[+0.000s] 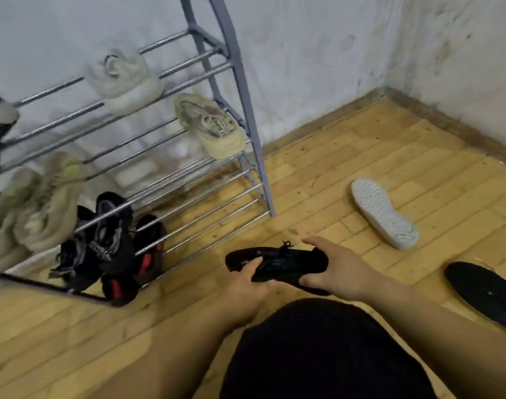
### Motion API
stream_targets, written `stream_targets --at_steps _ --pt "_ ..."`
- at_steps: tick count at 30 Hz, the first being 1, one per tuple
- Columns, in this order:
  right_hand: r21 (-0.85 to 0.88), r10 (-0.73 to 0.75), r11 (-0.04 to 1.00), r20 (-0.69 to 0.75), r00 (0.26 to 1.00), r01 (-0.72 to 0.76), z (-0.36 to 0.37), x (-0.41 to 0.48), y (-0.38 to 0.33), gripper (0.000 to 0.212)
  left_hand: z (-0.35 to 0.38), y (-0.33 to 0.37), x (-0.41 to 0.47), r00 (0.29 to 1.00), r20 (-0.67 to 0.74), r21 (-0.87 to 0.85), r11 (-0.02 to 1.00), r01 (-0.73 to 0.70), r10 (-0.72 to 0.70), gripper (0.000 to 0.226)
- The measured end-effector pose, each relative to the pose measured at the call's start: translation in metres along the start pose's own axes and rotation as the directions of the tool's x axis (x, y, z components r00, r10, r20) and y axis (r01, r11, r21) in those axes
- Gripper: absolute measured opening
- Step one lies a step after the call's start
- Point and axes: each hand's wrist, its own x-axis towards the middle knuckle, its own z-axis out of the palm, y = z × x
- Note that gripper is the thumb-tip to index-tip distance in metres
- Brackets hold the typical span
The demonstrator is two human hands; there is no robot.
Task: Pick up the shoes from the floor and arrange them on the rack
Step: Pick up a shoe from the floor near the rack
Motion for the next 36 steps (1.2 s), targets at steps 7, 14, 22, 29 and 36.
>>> stream_targets --at_steps 7,14,22,29,36 --pt "-0.118 -0.123 0.983 0.144 0.982 0.141 0.064 0.072 -0.079 0.075 -0.052 -0.072 0.004 0.98 -0.108 -0.519 0.85 0.086 -0.166 0.063" --pt "-0.269 -0.14 0.934 0.329 0.934 0.235 0.109 0.115 -0.091 0.086 -0.07 -0.104 0.044 0.968 -0.156 -0.654 0.755 0.048 -0.197 0.061" --pt "-0.502 -0.123 0.809 0.363 0.924 0.305 0.112 0.173 -0.061 0.095 -0.087 -0.106 0.129 0.991 -0.092 -0.656 0.754 0.015 -0.1 0.065" --pt "-0.619 -0.142 0.683 0.408 0.902 0.387 0.095 0.192 -0.032 0.084 -0.068 -0.111 0.155 0.983 -0.182 -0.436 0.893 -0.108 0.03 0.056" --pt "-0.526 -0.27 0.787 0.177 0.946 0.323 0.087 0.178 -0.018 0.076 -0.103 -0.141 0.163 0.973 -0.232 -0.136 0.991 -0.014 -0.019 0.086"
